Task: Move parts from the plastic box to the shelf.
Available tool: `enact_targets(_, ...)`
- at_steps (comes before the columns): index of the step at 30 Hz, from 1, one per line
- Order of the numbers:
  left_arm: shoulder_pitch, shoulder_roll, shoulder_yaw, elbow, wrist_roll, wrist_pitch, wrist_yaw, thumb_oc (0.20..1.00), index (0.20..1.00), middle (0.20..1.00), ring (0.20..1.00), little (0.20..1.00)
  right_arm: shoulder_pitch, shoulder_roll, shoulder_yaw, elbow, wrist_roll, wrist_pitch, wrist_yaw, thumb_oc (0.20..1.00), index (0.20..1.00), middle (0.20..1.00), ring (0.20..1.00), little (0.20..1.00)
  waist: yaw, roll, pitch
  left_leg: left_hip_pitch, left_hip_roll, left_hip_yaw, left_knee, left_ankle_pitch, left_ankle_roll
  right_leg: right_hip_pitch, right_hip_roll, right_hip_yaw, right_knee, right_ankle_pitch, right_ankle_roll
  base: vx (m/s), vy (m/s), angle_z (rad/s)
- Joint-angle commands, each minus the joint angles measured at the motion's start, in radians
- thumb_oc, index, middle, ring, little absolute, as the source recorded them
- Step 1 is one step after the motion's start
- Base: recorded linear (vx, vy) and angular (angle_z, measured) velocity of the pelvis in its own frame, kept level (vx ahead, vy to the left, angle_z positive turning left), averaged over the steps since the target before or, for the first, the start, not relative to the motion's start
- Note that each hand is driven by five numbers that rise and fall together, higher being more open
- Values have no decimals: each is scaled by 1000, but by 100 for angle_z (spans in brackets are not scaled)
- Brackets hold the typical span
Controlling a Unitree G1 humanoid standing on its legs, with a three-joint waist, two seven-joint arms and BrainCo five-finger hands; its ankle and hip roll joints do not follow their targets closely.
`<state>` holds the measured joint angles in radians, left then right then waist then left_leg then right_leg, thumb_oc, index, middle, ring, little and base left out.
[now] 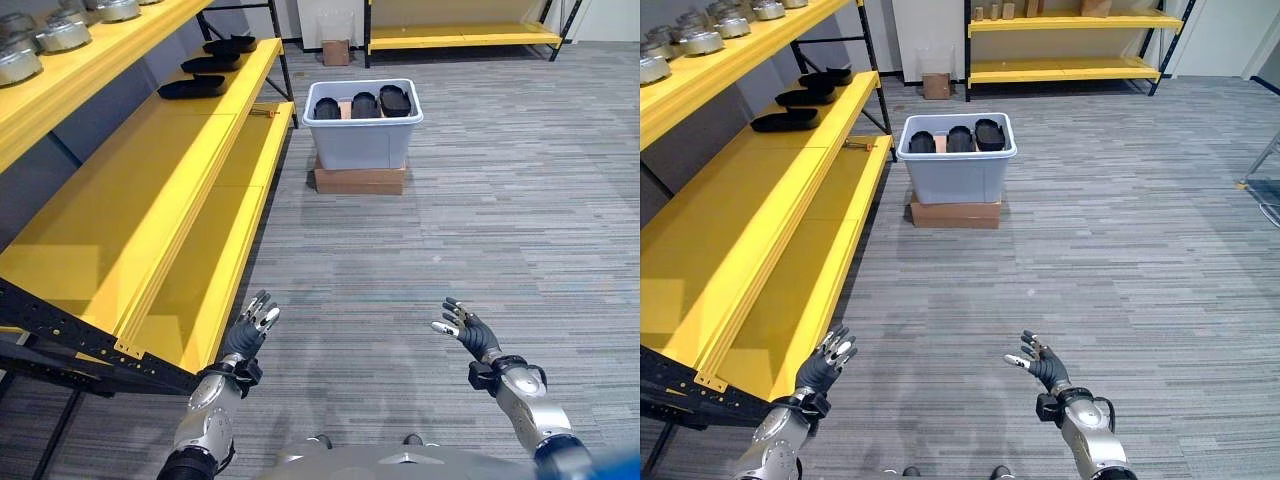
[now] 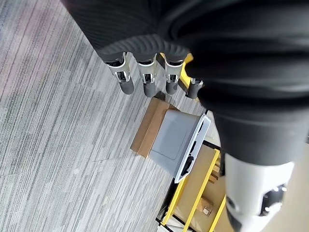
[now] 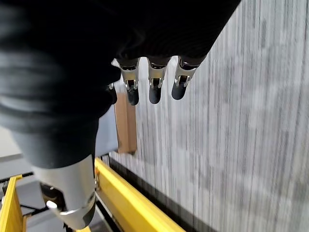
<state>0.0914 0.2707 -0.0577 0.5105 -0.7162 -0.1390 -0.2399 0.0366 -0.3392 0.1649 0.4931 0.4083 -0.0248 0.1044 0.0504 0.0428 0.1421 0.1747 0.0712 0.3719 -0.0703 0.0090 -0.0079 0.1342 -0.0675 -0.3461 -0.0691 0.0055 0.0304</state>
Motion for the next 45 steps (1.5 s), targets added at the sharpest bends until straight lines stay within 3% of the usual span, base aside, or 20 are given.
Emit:
enact_targets(1,-65,63,2,-73,64,-31,-1,1000,1000,1000,1000,1000,-56,-5,-9,-45,-25,-40,-43,1000,1000,1000,1000,1000,8,-52,0,-6,21,-17,20,4,-62,49,-99,-22,5,32,95,0,0,0)
enact_targets(6,-69,71,-18,-73,104,-13,73,1000,1000,1000,1000,1000,-62,-5,-5,-59,-20,-27,-82,1000,1000,1000,1000,1000,3,-47,-3,-4,22,-12,20,5,-62,47,-99,-20,8,29,93,0,0,0)
enact_targets(14,-67,80,-32,-64,74,75,15,1000,1000,1000,1000,1000,-63,-2,0,-53,2,-13,-76,1000,1000,1000,1000,1000,1,-41,0,-9,22,-7,23,5,-60,43,-99,-21,9,30,91,0,0,0)
enact_targets(25,-63,70,-33,-70,57,99,-47,1000,1000,1000,1000,1000,-55,13,-10,-39,41,6,-71,1000,1000,1000,1000,1000,1,-44,2,-6,24,1,18,8,-60,43,-97,-23,5,32,92,0,0,0)
enact_targets(28,-60,70,-33,-81,51,119,-71,1000,1000,1000,1000,1000,-55,20,-21,-54,150,33,-50,1000,1000,1000,1000,1000,-2,-45,2,-1,25,3,12,9,-59,44,-94,-20,3,34,93,0,0,0)
enact_targets(32,-56,64,-42,-104,48,137,-65,1000,1000,1000,1000,1000,-46,36,-27,-99,115,45,-44,1000,1000,1000,1000,1000,-6,-45,5,1,25,7,10,10,-57,42,-93,-18,7,32,93,-17,20,-3)
enact_targets(33,-59,66,-44,-99,60,163,-91,1000,1000,1000,1000,1000,-47,36,-26,-101,115,49,-51,1000,1000,1000,1000,1000,-6,-46,3,1,23,7,9,9,-56,42,-92,-17,6,33,93,-42,52,-9)
enact_targets(35,-56,73,-54,-99,101,156,-133,1000,1000,1000,1000,1000,-50,31,-29,-100,126,55,-44,1000,1000,1000,1000,1000,-7,-46,2,0,23,9,11,10,-54,41,-91,-14,8,30,92,-31,55,-6)
enact_targets(43,-60,96,-41,-107,67,187,-110,1000,1000,1000,1000,1000,-55,9,-39,-117,115,58,-20,1000,1000,1000,1000,1000,-7,-45,-3,-2,11,-4,19,2,-44,40,-97,3,29,21,94,-9,110,-4)
enact_targets(45,-58,101,-39,-101,86,201,-154,1000,1000,1000,1000,1000,-57,7,-40,-120,101,59,-7,1000,1000,1000,1000,1000,-6,-47,-2,-3,0,-14,21,-4,-35,37,-103,15,42,17,97,3,202,1)
